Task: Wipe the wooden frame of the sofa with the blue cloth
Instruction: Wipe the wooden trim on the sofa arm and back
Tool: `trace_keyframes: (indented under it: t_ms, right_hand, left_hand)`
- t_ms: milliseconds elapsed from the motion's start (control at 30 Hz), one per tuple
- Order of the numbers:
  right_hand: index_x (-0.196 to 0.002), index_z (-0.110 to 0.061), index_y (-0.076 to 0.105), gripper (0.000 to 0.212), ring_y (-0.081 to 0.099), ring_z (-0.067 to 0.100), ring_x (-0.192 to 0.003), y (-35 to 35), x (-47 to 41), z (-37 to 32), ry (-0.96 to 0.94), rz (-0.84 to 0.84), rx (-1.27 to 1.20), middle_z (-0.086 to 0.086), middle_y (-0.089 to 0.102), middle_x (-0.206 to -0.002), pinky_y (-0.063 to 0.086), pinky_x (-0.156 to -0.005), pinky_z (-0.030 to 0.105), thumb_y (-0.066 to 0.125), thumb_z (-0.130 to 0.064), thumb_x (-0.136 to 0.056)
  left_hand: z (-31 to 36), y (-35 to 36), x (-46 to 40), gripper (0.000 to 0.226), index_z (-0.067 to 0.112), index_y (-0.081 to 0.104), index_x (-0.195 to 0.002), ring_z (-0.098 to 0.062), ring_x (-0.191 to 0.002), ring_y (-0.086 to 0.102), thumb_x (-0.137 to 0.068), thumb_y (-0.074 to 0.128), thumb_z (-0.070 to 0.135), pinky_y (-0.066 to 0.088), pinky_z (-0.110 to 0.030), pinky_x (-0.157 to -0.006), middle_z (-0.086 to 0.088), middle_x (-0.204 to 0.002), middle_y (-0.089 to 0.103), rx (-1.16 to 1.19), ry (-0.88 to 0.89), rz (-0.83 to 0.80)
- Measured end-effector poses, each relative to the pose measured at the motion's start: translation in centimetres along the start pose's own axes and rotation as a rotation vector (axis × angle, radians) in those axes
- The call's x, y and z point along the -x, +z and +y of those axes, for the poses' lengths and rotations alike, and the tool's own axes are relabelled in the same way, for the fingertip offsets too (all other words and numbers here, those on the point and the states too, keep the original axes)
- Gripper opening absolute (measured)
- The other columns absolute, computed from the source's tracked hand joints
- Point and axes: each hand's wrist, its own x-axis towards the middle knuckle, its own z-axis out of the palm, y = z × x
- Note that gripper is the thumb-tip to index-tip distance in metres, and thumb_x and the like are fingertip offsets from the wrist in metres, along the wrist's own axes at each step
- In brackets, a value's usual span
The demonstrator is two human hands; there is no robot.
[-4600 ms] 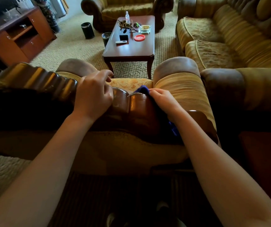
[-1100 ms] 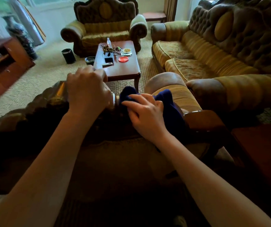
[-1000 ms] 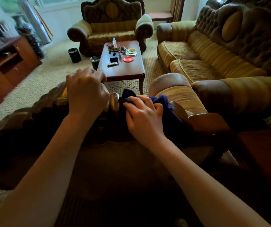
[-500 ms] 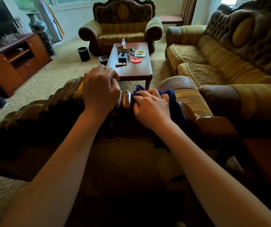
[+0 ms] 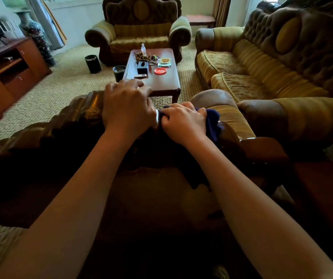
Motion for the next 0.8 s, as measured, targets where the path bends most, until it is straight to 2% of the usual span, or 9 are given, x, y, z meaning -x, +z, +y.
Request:
trace_keyframes:
  t_ms: [100, 233, 400, 567, 800]
  right_hand:
    - [-0.117, -0.036, 0.061, 0.035, 0.040, 0.020, -0.123, -1.0, -0.9, -0.1, 0.002, -0.129, -0.019, -0.005, 0.056, -0.125, 0.023, -0.097, 0.049, 0.036, -0.037, -0.092]
    - [-0.127, -0.038, 0.053, 0.037, 0.030, 0.017, -0.132, 0.1, 1.3, 0.2, -0.044, 0.003, 0.048, -0.011, 0.045, -0.139, 0.022, -0.096, 0.048, 0.032, -0.038, -0.096]
    - [-0.132, -0.035, 0.048, 0.037, 0.021, 0.014, -0.140, 0.9, 4.2, 0.0, -0.061, 0.107, 0.090, -0.013, 0.037, -0.145, 0.021, -0.100, 0.047, 0.032, -0.039, -0.099]
    - [-0.134, -0.035, 0.047, 0.038, 0.018, 0.013, -0.142, 1.7, 5.7, -0.2, -0.019, 0.152, 0.053, -0.013, 0.035, -0.148, 0.017, -0.106, 0.049, 0.033, -0.040, -0.099]
    - [-0.130, -0.039, 0.049, 0.037, 0.024, 0.011, -0.137, 1.0, 2.4, 0.9, 0.033, 0.092, -0.028, -0.013, 0.037, -0.146, 0.020, -0.100, 0.044, 0.034, -0.039, -0.097]
  left_hand:
    - [0.0, -0.1, -0.1, 0.051, 0.016, 0.066, -0.111, -0.026, -0.111, 0.054, -0.081, 0.029, 0.034, 0.027, -0.043, -0.101, -0.008, -0.115, 0.065, -0.050, 0.002, -0.093]
    - [0.1, -0.1, -0.3, 0.036, 0.016, 0.067, -0.093, -0.028, -0.093, 0.058, -0.089, 0.035, 0.032, 0.025, -0.043, -0.102, -0.011, -0.092, 0.066, -0.127, 0.001, -0.179]
    - [0.2, 0.1, -0.7, 0.033, 0.015, 0.065, -0.084, -0.027, -0.082, 0.058, -0.089, 0.036, 0.031, 0.027, -0.042, -0.099, -0.010, -0.082, 0.064, -0.110, -0.011, -0.156]
    - [0.1, 0.4, -0.5, 0.031, 0.017, 0.061, -0.080, -0.027, -0.083, 0.058, -0.088, 0.035, 0.032, 0.028, -0.042, -0.096, -0.009, -0.083, 0.064, -0.117, 0.002, -0.140]
    - [0.4, 0.5, -0.5, 0.030, 0.017, 0.064, -0.085, -0.026, -0.086, 0.058, -0.089, 0.037, 0.030, 0.028, -0.041, -0.096, -0.008, -0.086, 0.065, -0.091, -0.007, -0.156]
